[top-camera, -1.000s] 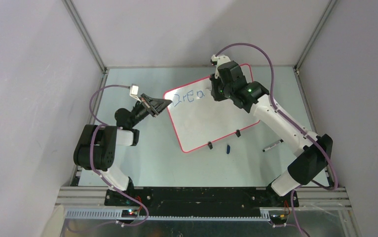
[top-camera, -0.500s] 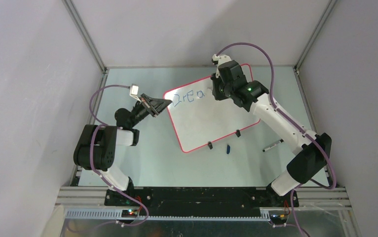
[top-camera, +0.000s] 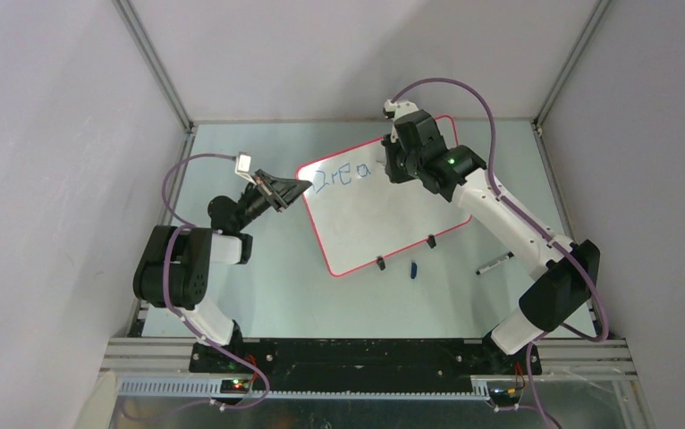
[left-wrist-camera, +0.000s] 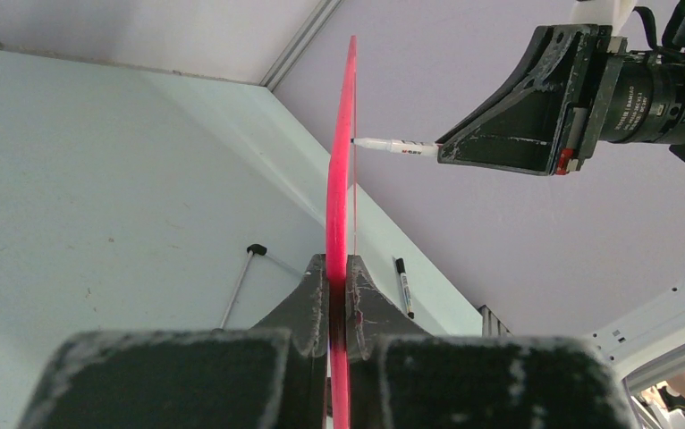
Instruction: Write a sentence on the whiteboard
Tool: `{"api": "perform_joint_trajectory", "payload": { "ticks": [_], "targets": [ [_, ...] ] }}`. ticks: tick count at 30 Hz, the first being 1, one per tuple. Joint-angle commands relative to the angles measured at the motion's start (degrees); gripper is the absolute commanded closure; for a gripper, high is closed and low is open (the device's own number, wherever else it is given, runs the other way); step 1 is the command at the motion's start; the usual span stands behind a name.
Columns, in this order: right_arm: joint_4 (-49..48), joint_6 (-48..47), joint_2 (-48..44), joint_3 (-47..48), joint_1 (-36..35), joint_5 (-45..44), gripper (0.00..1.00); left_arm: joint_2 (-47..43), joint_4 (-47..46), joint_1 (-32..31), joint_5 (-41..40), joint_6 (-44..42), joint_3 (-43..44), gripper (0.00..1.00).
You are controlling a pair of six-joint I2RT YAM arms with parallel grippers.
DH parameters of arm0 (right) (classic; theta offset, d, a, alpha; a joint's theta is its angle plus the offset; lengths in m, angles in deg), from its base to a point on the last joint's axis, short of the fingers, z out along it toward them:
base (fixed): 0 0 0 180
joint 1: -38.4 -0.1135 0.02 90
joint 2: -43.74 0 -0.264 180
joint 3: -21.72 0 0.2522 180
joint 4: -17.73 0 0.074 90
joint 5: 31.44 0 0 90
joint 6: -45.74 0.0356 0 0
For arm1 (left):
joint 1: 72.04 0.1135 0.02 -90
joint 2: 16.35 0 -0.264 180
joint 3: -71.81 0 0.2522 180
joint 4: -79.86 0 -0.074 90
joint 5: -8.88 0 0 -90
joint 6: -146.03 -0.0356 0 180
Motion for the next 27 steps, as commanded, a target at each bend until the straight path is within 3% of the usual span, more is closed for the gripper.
{"api": "perform_joint_trajectory", "payload": {
  "ticks": [1,27],
  "targets": [
    [1.2,0.2,-0.9,1.6,0.3,0.0,1.0,-0.1,-3.0,-1.1,2.8,-2.2,1.5,1.0],
    [4.0,0.4,-1.9,0.3,0.3,0.7,1.0,-0.1,-3.0,-1.1,2.7,-2.3,1.4,1.0]
  ]
}}
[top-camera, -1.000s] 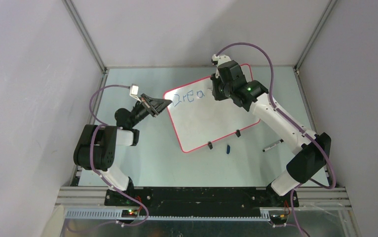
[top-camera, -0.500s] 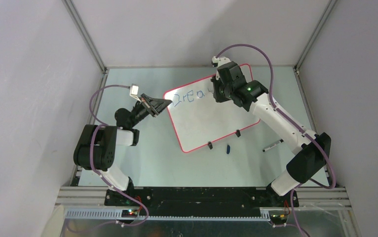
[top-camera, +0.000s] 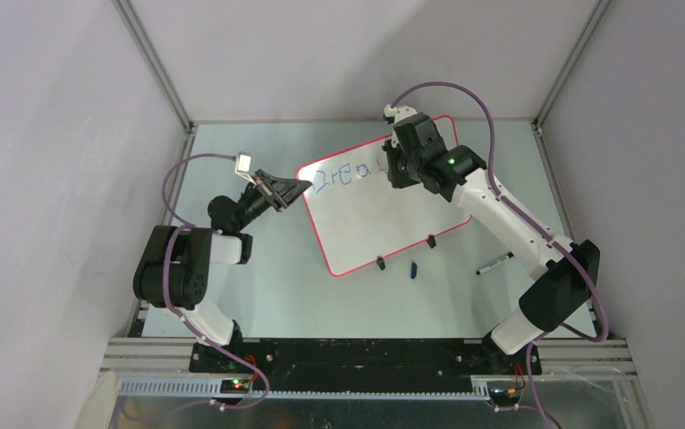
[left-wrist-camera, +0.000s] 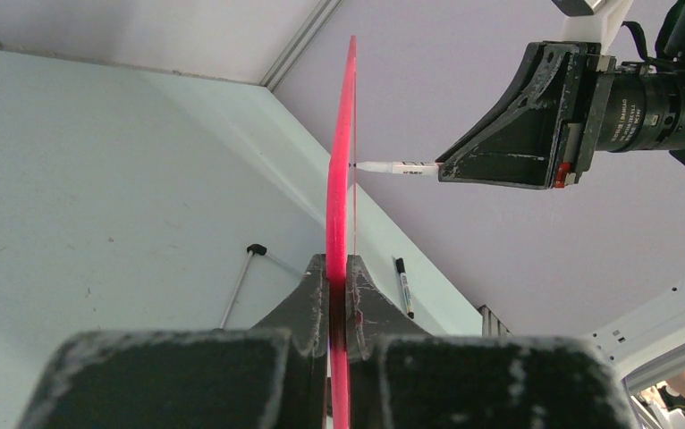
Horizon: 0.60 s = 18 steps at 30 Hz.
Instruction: Write a sentence on the whiteboard
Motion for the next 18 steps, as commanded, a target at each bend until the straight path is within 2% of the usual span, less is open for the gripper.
{"api": "perform_joint_trajectory", "payload": {
  "ticks": [1,18],
  "targets": [
    [0.0,0.4,-2.1,0.3,0.2,0.1,1.0,-0.1,-3.0,-1.1,2.7,-2.3,1.4,1.0],
    [-0.1,0.3,0.4,3.6,0.3,-0.8,1.0,-0.2,-3.0,-1.1,2.8,-2.4,1.4,1.0]
  ]
}}
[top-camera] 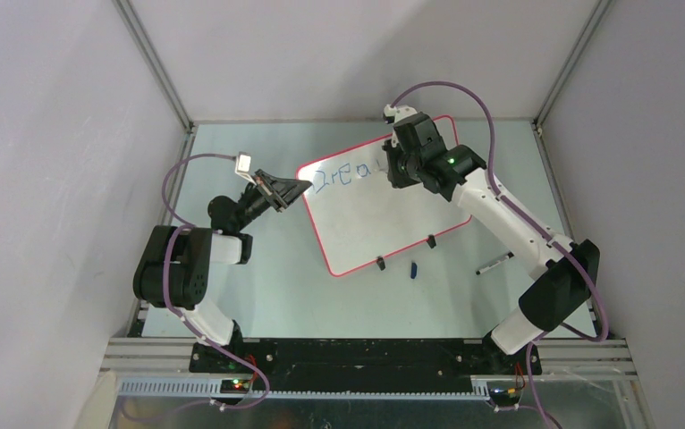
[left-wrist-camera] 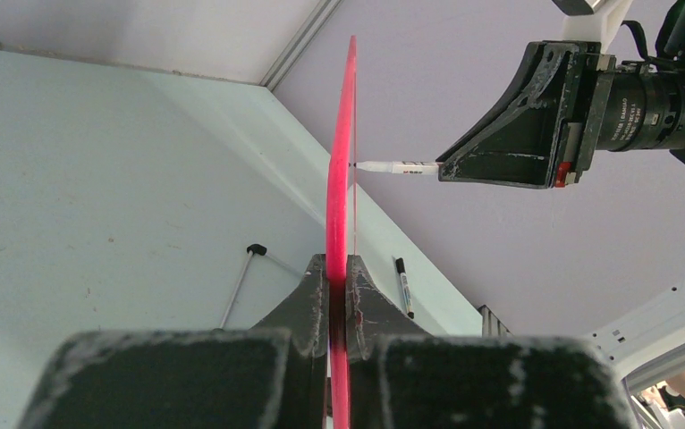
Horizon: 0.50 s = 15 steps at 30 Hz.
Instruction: Write a sentence on the whiteboard
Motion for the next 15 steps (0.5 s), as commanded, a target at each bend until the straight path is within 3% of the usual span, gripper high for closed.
{"api": "perform_joint_trajectory", "payload": {
  "ticks": [1,15],
  "targets": [
    [-0.4,0.1,0.7,3.7,0.2,-0.8,1.0,-0.2,-3.0,-1.1,2.8,-2.4,1.4,1.0],
    [-0.1,-0.1,2.0,5.9,0.4,-1.3,1.0,-0.2,-3.0,-1.1,2.7,-2.4,1.4,1.0]
  ]
}}
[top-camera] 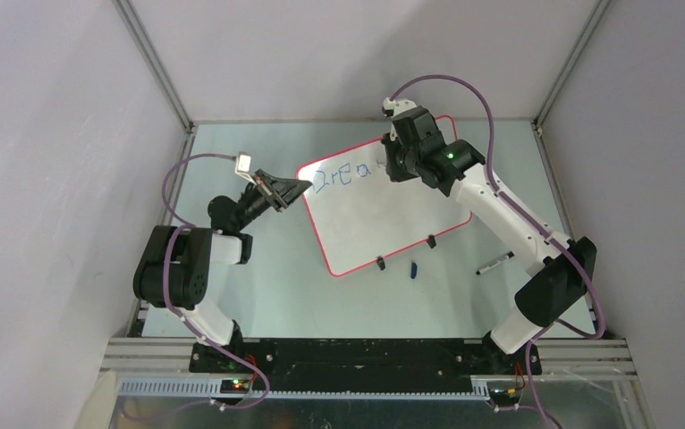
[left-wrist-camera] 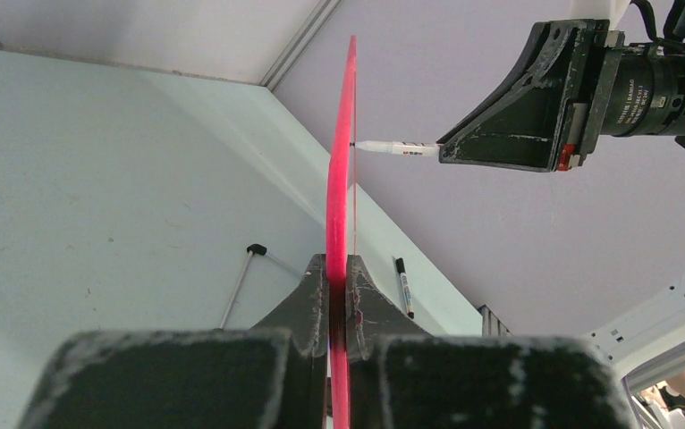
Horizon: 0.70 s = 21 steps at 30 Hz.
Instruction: Write a sentence on the whiteboard
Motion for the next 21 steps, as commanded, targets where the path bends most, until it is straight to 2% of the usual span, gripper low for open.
{"api": "perform_joint_trajectory", "payload": {
  "ticks": [1,21],
  "targets": [
    [-0.5,0.0,0.1,2.2,0.3,-0.9,1.0,-0.2,-3.0,-1.1,2.7,-2.4,1.4,1.0],
    [-1.3,0.9,-2.4,-3.5,0.3,0.4,1.0,-0.3,-3.0,-1.1,2.7,-2.4,1.3,1.0]
  ]
}}
